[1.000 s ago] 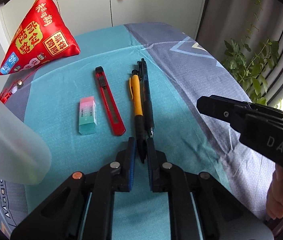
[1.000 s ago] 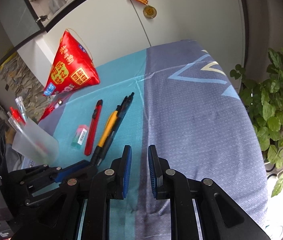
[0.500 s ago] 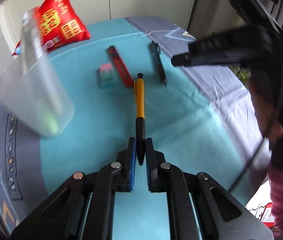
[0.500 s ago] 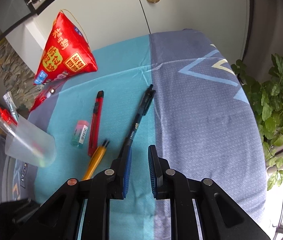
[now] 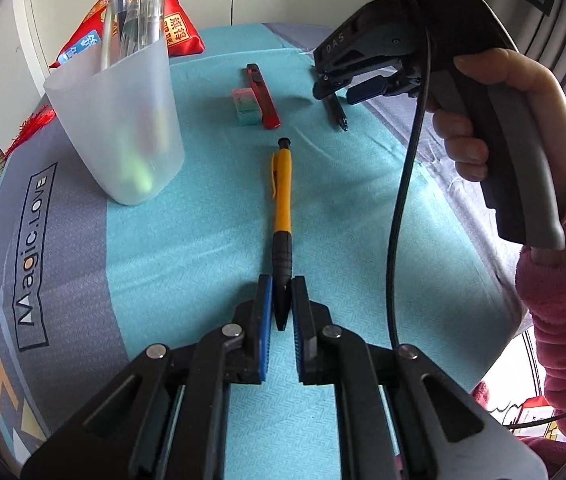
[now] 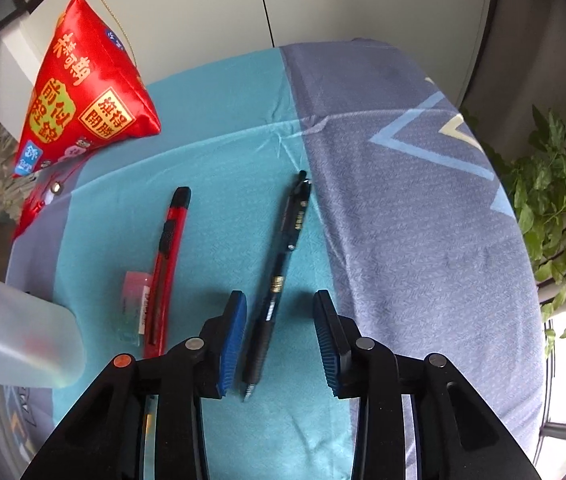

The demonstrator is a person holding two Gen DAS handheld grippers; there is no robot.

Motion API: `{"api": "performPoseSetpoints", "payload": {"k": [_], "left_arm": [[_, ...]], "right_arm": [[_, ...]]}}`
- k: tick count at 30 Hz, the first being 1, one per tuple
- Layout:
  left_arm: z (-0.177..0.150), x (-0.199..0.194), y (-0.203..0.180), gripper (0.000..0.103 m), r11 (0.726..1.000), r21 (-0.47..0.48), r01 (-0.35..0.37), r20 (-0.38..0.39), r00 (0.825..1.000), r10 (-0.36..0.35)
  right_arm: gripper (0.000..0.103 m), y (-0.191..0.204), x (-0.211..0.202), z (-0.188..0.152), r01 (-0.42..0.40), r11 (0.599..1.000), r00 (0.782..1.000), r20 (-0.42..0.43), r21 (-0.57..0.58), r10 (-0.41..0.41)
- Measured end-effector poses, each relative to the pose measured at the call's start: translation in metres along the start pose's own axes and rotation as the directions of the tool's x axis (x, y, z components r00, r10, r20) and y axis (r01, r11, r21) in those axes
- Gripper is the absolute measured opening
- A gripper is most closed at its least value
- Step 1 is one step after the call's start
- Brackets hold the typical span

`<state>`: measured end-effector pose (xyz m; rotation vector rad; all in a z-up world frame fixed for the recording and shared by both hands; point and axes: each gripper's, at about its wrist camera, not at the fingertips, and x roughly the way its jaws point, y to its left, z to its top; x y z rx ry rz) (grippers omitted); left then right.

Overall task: Organize stationery
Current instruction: 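Grasp the yellow pencil with the left gripper while the right grasps the black pen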

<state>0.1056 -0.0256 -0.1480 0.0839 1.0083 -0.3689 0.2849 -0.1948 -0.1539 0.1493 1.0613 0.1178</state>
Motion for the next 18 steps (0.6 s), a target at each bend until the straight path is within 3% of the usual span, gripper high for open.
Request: {"api": "performPoseSetpoints", "payload": {"k": [3,4,5,6,9,11,13,18], "left_arm": [[-0.001,0.0,-0.001,0.008,1.0,-0.001,0.003,-0.002,1.0,-0.003],[0.0,0.001,-0.001,0.008,1.0,-0.003,0.004,-0.001,1.0,-0.004],[0.001,0.001,-0.001,0.008,1.0,-0.003,0.004,0.0,1.0,-0.004],[0.002,0.001,-0.001,0.009,1.0,-0.002,0.004,0.001,1.0,-0.004],[0.007,0.005,-0.004,0.022,1.0,0.005,0.006,0.01,1.0,-0.006],[0.007,0.007,-0.008,0.02,1.0,0.021,-0.014,0.021,1.0,0.014],[0.007,0.008,-0.012,0.008,0.999,0.039,-0.035,0.023,0.999,0.034],[0.0,-0.003,-0.005,0.008,1.0,0.017,0.003,0.013,1.0,-0.003]], "right_arm": [[0.032,0.005,0.001,0.001,-0.023,1.0,1.0,-0.019,0.002,0.023],[0.027,0.01,0.003,0.001,0.019,1.0,1.0,-0.016,-0.024,-0.019],[0.013,0.013,0.003,0.0,0.057,0.997,0.998,-0.009,-0.044,-0.058],[0.012,0.015,0.004,0.0,0.066,0.997,0.998,-0.006,-0.048,-0.067],[0.011,0.011,0.001,-0.005,-0.011,1.0,0.999,-0.033,-0.021,0.01],[0.011,0.009,-0.01,-0.017,-0.029,0.999,0.999,-0.032,-0.036,0.028],[0.011,0.009,-0.026,-0.036,-0.024,0.996,1.0,-0.022,-0.087,0.022],[0.011,0.007,-0.061,-0.087,-0.05,0.982,0.999,-0.018,-0.183,0.047]]}}
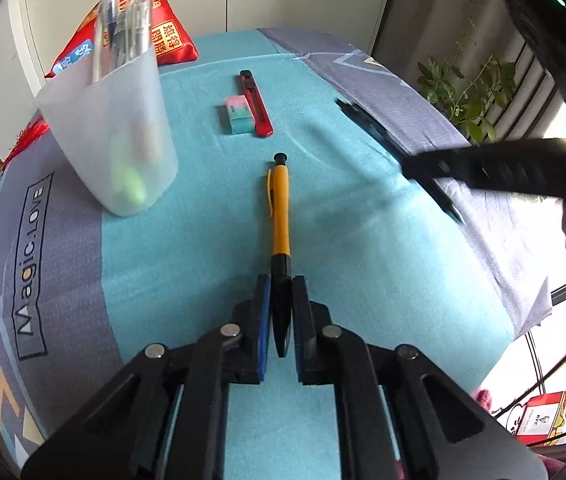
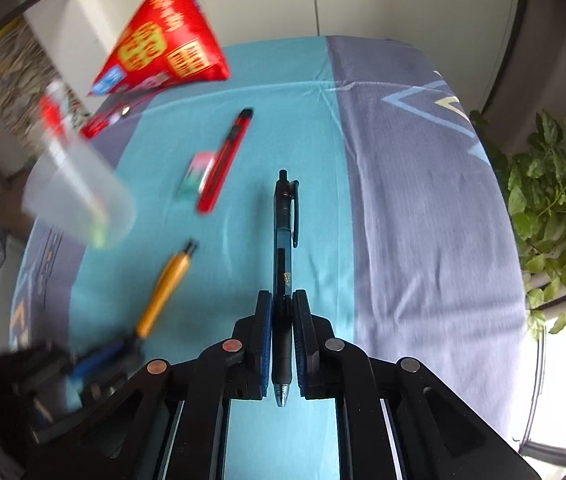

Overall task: Organize stationery
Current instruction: 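Grasp the yellow pencil with the left gripper while the right grasps the black pen, then lift the yellow pencil and black pen and carry them toward the frosted cup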

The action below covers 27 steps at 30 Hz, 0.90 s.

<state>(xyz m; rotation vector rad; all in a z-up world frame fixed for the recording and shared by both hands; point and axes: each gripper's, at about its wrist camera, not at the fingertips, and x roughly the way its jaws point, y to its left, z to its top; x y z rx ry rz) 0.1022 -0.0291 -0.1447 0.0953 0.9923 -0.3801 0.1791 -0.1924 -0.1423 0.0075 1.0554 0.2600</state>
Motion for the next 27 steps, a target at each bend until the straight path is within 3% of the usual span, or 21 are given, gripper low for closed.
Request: {"api": "performPoseSetpoints", "payload": {"k": [7,12,15,17,19,27], "left_arm": [[-0.036,-0.027,-0.003,0.008,0.998,0.036,0.042,-0.036,0.999,-0.041],[-0.035,-0.022,-0.003,0.009,0.999,0.036,0.021,-0.035,0.999,-0.02],[-0.025,-0.028,-0.002,0.022,1.0,0.023,0.001,0.002,1.0,-0.001],[-0.015,-0.029,-0.004,0.033,0.999,0.031,-0.013,0.033,0.999,0.012],[-0.004,-0.025,-0.007,0.033,0.999,0.045,-0.023,0.044,0.999,0.021],[0.02,0.004,-0.014,0.033,0.997,0.074,-0.007,0.001,1.0,0.007]], "right_arm": [[0.011,0.015,-0.016,-0.064,-0.026,0.995,0.998,-0.057,-0.098,0.02],[0.011,0.02,-0.019,-0.08,-0.012,0.99,0.998,-0.07,-0.143,0.002],[0.013,0.023,-0.024,-0.075,0.015,0.987,1.0,-0.024,-0.161,-0.019],[0.021,0.027,-0.023,-0.066,0.018,0.984,1.0,-0.002,-0.176,-0.018],[0.029,0.028,-0.019,-0.058,0.022,0.985,1.0,0.005,-0.172,-0.022],[0.03,0.013,-0.014,-0.036,0.009,0.994,1.0,0.017,-0.112,-0.007]]}}
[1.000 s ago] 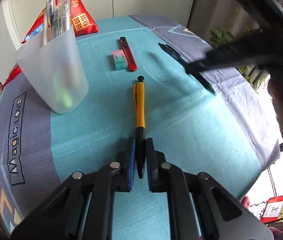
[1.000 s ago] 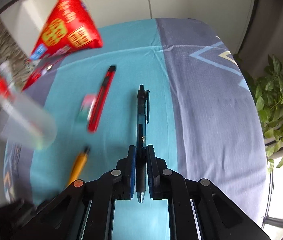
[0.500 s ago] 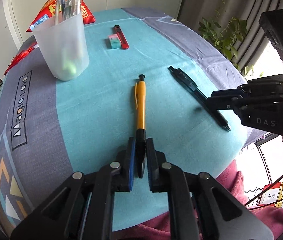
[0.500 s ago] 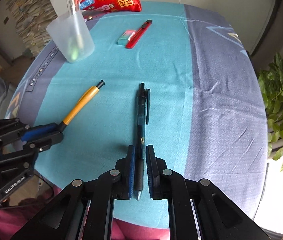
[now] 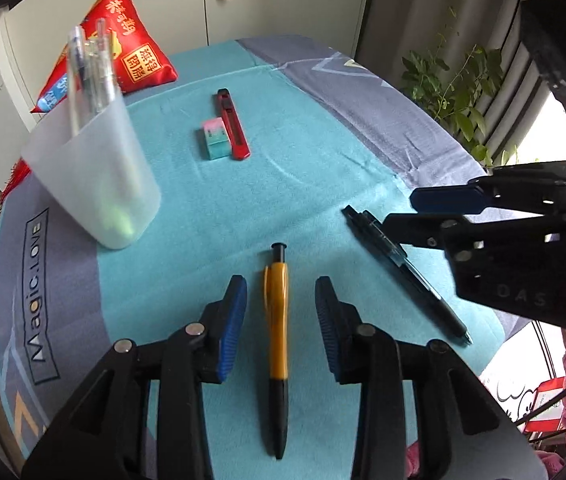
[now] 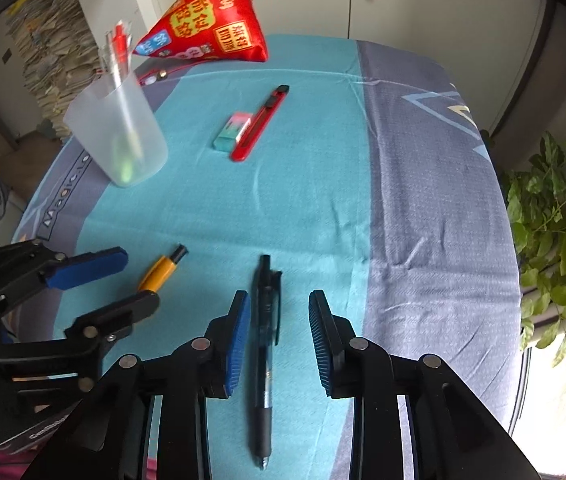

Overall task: Organize stationery
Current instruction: 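Lift the yellow pencil and black pen and carry them toward the frosted cup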

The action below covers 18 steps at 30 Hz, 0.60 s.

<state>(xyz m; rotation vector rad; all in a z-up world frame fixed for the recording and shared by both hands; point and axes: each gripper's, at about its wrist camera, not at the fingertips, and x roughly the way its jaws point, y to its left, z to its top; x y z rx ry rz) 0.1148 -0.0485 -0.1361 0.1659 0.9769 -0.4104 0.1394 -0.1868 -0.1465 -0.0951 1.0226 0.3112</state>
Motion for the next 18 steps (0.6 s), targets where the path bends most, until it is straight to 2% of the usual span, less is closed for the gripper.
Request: {"api": "performPoseSetpoints", "payload": {"k": [5,10,12,18], "left_arm": [[0.007,0.015,0.001,0.032,1.0,0.003,0.01,-0.032,0.999,-0.01],[0.007,0.017,0.0,0.03,1.0,0.013,0.001,-0.034,0.999,0.0],[0.007,0.017,-0.001,0.01,1.0,0.023,-0.012,-0.031,0.999,0.012],[0.005,0.002,0.008,0.011,1.0,-0.014,-0.001,-0.003,1.0,0.001]], "right_arm": [[0.03,-0.011,0.001,0.003,-0.026,0.999,1.0,0.003,0.027,0.026],[0.03,-0.001,0.007,0.008,-0.026,1.0,1.0,-0.002,-0.016,0.026],[0.03,0.003,0.014,0.009,-0.022,0.999,1.0,-0.021,-0.035,0.021],[0.03,0.011,0.029,0.01,-0.004,0.999,0.997,-0.072,-0.044,0.001]]}}
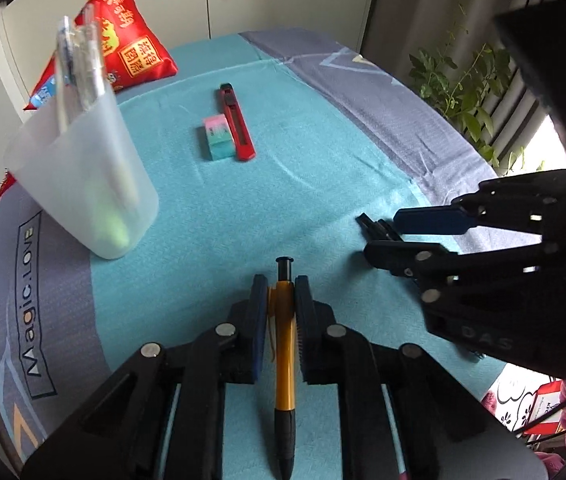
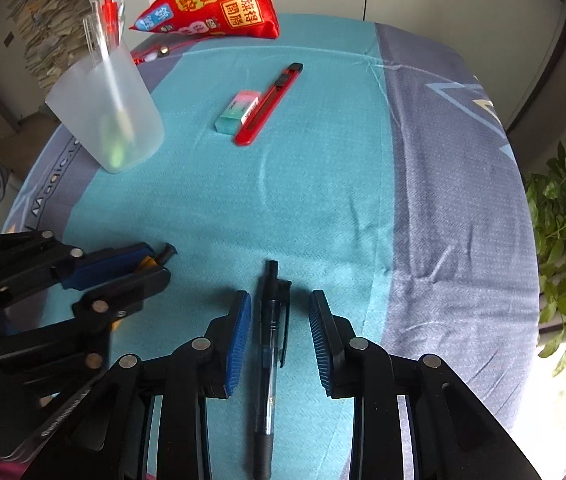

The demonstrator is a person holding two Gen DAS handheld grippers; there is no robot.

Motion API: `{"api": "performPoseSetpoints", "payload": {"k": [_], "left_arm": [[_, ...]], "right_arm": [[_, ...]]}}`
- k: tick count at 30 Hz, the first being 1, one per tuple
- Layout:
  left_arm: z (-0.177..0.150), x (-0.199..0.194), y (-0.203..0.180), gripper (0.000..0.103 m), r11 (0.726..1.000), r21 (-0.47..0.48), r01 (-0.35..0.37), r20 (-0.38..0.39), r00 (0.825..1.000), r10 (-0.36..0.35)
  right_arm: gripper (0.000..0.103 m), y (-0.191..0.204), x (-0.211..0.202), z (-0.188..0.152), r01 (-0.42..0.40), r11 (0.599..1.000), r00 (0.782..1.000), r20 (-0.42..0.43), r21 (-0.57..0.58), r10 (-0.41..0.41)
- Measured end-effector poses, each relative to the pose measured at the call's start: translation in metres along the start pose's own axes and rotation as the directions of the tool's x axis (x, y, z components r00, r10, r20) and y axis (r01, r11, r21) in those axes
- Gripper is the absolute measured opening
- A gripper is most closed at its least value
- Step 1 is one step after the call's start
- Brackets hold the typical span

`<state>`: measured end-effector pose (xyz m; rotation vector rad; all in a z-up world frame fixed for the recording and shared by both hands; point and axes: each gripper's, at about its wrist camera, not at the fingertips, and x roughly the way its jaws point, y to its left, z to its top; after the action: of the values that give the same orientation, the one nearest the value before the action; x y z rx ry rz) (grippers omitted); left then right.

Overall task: Organize stationery
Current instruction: 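Lift the yellow pencil and black pen and carry them toward the frosted cup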

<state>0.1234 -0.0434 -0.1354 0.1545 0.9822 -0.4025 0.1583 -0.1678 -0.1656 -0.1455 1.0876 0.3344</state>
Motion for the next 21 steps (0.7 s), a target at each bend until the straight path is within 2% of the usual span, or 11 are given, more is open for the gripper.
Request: {"api": "performPoseSetpoints", "payload": {"k": [2,5,7,12,21], "left_arm": [[-0.001,-0.008,0.001,0.011,1.0,-0.002,0.002,0.016,1.0,-0.002],[-0.002,-0.021,0.002,0.011,1.0,-0.01,-0.004,0.044,0.999,0.005],[-0.004,-0.032,0.004,0.011,1.0,-0.017,-0.008,0.066,0.998,0.009],[-0.009,-0.057,0.007,0.011,0.999,-0.032,-0.016,0.119,0.993,0.02],[-0.016,-0.099,0.015,0.011,0.998,-0.055,-0.038,0.215,0.975,0.049]], "right_arm": [[0.03,0.004,0.001,0.001,0.015,1.0,1.0,0.003,-0.015,-0.015],[0.017,0.009,0.001,0.002,0.023,0.999,1.0,0.002,-0.031,-0.022],[0.017,0.008,-0.004,0.003,0.013,1.0,1.0,0.014,-0.015,-0.012],[0.017,0.008,-0.038,0.001,-0.003,1.0,0.993,0.117,0.012,0.002],[0.016,0.017,-0.099,-0.012,-0.002,1.0,0.961,0.275,0.029,-0.006]]}}
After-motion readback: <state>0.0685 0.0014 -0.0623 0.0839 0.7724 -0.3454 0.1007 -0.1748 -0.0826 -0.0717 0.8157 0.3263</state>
